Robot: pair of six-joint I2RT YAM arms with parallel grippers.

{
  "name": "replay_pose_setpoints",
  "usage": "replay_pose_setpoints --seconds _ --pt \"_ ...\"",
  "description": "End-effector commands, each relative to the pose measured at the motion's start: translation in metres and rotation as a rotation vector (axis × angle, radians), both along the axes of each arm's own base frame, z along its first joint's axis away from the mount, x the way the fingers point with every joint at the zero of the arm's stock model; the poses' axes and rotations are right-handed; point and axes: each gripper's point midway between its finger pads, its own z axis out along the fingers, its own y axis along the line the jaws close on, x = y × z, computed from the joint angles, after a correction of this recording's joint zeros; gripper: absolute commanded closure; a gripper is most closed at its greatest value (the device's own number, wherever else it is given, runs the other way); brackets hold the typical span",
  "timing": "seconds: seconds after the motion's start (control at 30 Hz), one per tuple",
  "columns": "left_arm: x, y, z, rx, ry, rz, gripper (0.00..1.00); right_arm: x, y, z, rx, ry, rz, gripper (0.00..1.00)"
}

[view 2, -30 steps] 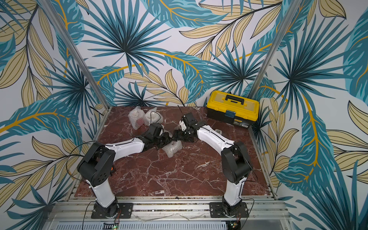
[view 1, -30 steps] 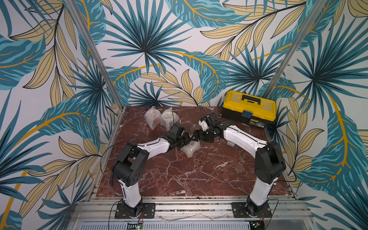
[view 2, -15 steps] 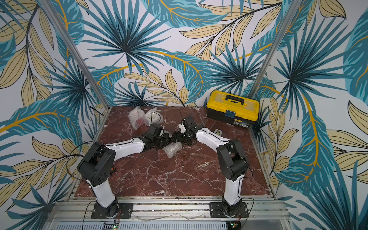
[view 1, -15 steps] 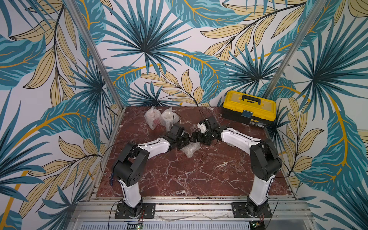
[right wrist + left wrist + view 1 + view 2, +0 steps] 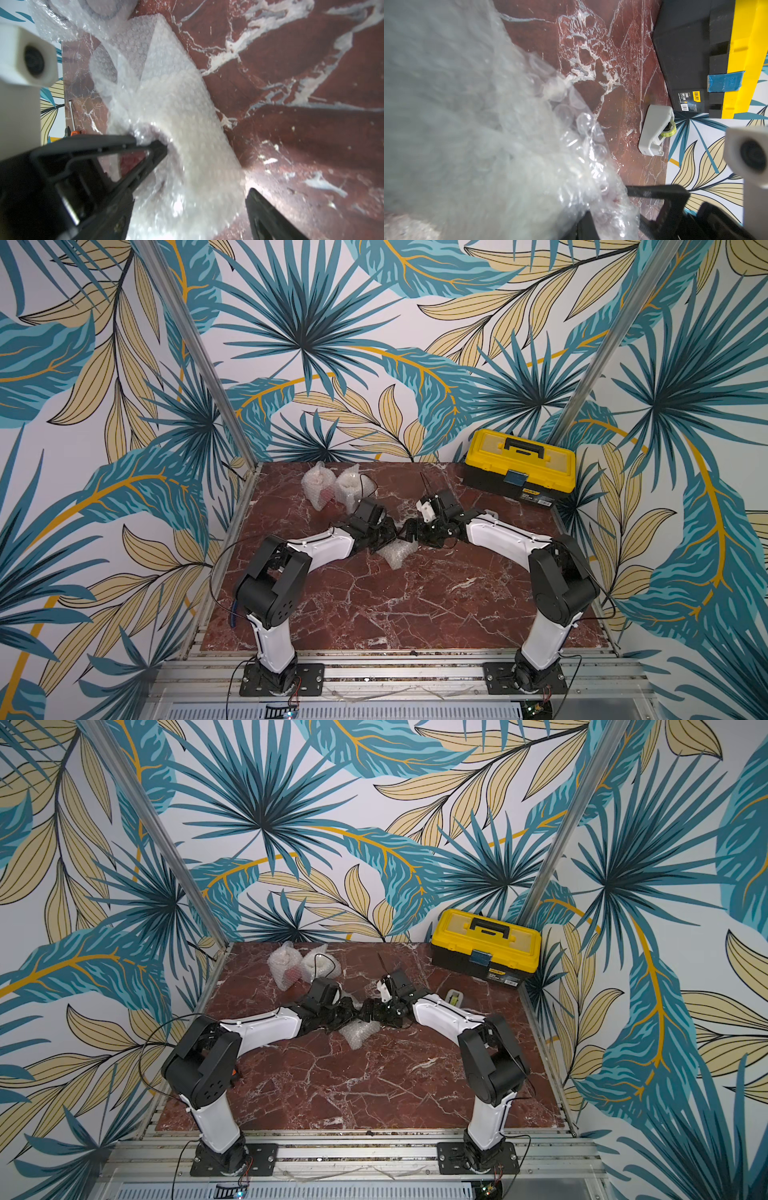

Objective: Wrap mugs in bubble wrap
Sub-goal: Wrap the mug in bubble wrap.

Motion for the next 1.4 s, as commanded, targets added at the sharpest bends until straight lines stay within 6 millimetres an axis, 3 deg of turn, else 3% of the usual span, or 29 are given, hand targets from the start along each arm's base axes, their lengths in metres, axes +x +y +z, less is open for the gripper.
replay_pose_setpoints --seconds 0.0,0.2,0.63,0.77,1.03,1.37 --pt "0.011 0.001 0.003 0.005 -0.018 0.02 1.0 -0.006 -0.002 0.005 0.005 -0.005 -0.01 0.14" --pt "0.011 0.001 0.003 0.004 -0.019 0.019 1.0 -0.011 0.01 -0.001 0.054 0.033 0.034 0.14" --pt "0.013 -0.002 0.004 -0.004 -0.018 0.014 1.0 -0.013 0.019 -0.048 0.017 0.147 0.058 0.14" --pt "0.013 -0.003 0.009 -0.011 -0.025 0.011 1.0 -0.011 0.012 -0.064 -0.056 0.169 0.051 0.14" --pt "0.028 0.005 0.059 -0.069 -0.113 0.011 0.99 -0.02 -0.003 -0.09 -0.182 0.236 0.06 0.15" --pt "0.036 0.029 0.101 -0.073 -0.206 0.023 0.67 -0.019 -0.004 -0.092 -0.206 0.245 0.066 0.15"
